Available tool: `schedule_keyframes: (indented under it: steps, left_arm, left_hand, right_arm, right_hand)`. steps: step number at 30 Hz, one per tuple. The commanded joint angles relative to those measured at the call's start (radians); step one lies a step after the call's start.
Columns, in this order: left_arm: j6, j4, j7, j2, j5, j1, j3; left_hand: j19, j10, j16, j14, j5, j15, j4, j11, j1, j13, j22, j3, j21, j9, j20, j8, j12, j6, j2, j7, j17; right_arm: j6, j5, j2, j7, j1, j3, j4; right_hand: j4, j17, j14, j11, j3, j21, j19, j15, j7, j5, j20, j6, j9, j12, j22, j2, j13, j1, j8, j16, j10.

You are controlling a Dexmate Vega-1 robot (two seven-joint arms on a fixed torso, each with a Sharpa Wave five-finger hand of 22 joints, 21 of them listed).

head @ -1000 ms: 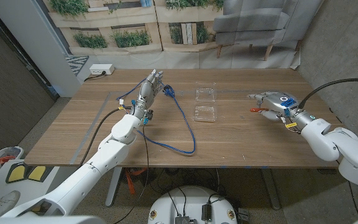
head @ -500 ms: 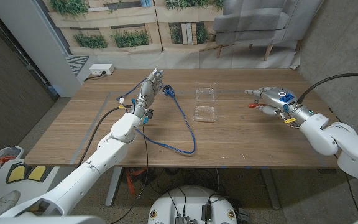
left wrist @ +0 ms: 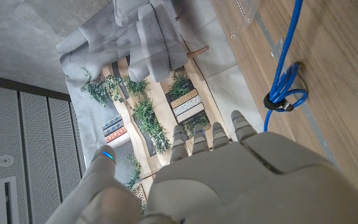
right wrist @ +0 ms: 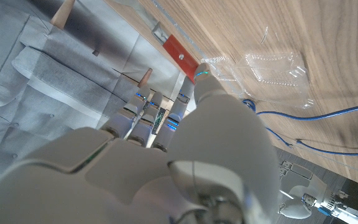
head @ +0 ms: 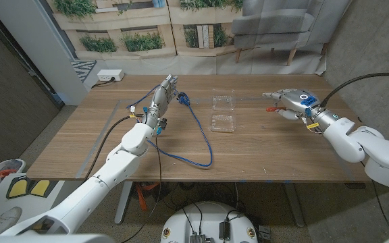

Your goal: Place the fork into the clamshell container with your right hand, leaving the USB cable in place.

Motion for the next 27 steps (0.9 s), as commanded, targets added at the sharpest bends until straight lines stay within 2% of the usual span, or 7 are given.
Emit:
schedule_keyframes:
  steps: [1,16,20,27]
  left_arm:
    - [0.013,-0.022,0.013,0.017,0.013,0.013,-0.005]
    - [0.021,-0.034,0.014,0.025,0.011,0.02,-0.01]
    - [0.025,-0.044,0.023,0.03,0.015,0.027,-0.015]
    - [0.02,-0.053,0.047,0.022,0.007,0.043,-0.027]
  left_hand:
    - [0.001,0.011,0.006,-0.006,-0.001,-0.001,-0.003,0.0,0.007,0.005,0.003,0.004,0.005,0.002,-0.003,0.0,0.005,0.002,-0.002,0.0,0.002]
    - [0.001,0.011,0.006,-0.007,-0.002,-0.001,-0.005,0.002,0.005,0.005,0.003,0.003,0.005,0.002,-0.003,0.001,0.005,0.003,-0.005,0.002,0.002]
    - [0.0,0.011,0.006,-0.007,-0.002,-0.001,-0.005,0.002,0.005,0.005,0.003,0.003,0.005,0.002,-0.003,0.001,0.004,0.004,-0.006,0.002,0.002]
    - [0.0,0.011,0.006,-0.007,-0.002,-0.001,-0.005,-0.001,0.005,0.005,0.003,0.003,0.005,0.002,-0.003,0.001,0.004,0.003,-0.006,0.002,0.003]
  right_arm:
    - [0.035,0.001,-0.009,-0.027,0.113,-0.086,0.029]
    - [0.083,-0.02,-0.015,-0.085,0.222,-0.176,0.059]
    - [0.122,-0.01,-0.013,-0.105,0.254,-0.197,0.08]
    - [0.156,-0.017,-0.014,-0.104,0.298,-0.232,0.091]
  right_hand:
    - [-0.002,0.006,0.01,-0.023,-0.002,0.001,0.011,-0.19,-0.002,0.006,-0.056,0.011,0.003,0.088,0.004,0.015,0.002,0.025,0.002,0.004,0.032]
    - [-0.001,0.01,0.014,-0.024,-0.005,0.0,0.011,-0.19,-0.002,0.006,-0.055,0.016,0.003,0.093,0.004,0.015,-0.001,0.029,0.001,0.004,0.033]
    - [-0.001,0.012,0.016,-0.024,-0.006,0.0,0.011,-0.19,0.0,0.006,-0.054,0.017,0.003,0.094,0.004,0.015,-0.002,0.03,0.002,0.004,0.032]
    - [0.002,0.015,0.019,-0.022,-0.008,0.0,0.011,-0.19,-0.004,0.006,-0.054,0.023,0.004,0.096,0.004,0.017,-0.002,0.03,0.003,0.005,0.03]
